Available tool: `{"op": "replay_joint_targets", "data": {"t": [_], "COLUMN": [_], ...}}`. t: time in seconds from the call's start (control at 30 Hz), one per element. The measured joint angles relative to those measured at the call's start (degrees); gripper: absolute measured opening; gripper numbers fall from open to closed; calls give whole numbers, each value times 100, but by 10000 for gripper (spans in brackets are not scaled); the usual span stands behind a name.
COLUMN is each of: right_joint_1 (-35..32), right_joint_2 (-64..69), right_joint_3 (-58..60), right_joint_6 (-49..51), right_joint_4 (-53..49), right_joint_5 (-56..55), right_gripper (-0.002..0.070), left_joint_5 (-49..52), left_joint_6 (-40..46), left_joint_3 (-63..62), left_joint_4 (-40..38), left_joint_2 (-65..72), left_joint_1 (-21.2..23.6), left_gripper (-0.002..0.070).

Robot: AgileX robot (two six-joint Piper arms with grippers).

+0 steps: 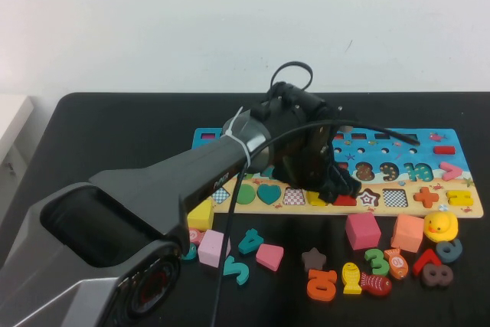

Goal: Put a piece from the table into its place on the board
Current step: Place the "Pentagon" into the hole of the Pentagon

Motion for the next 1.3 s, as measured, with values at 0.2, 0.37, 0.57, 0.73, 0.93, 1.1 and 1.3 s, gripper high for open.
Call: {"op": "replay_joint_targets", "data": {"t": [0.2,0.37,0.57,0.73,0.93,1.1,1.3], "right_joint_1": [0,0,0,0,0,0,0], "right_joint_2": [0,0,0,0,0,0,0], "right_joint_3": [0,0,0,0,0,0,0], "right_joint_6": [0,0,0,0,0,0,0], "right_joint_4": [0,0,0,0,0,0,0], "right_joint_5": [0,0,0,0,0,0,0], "right_gripper": [18,18,18,19,19,18,19], "left_joint_5": [163,648,798,798,646,561,1112], "left_joint_6": [77,101,115,115,115,116,270], "left_joint_3": [-293,-339,-339,-348,-348,-348,-758], "left_joint_4": [24,178,267,211,114,83,303], "left_joint_2": [-37,-74,-74,88,173,173,196], "left_joint_1": [0,0,0,0,0,0,0], "left_gripper": [242,48,4,0,0,0,0]}}
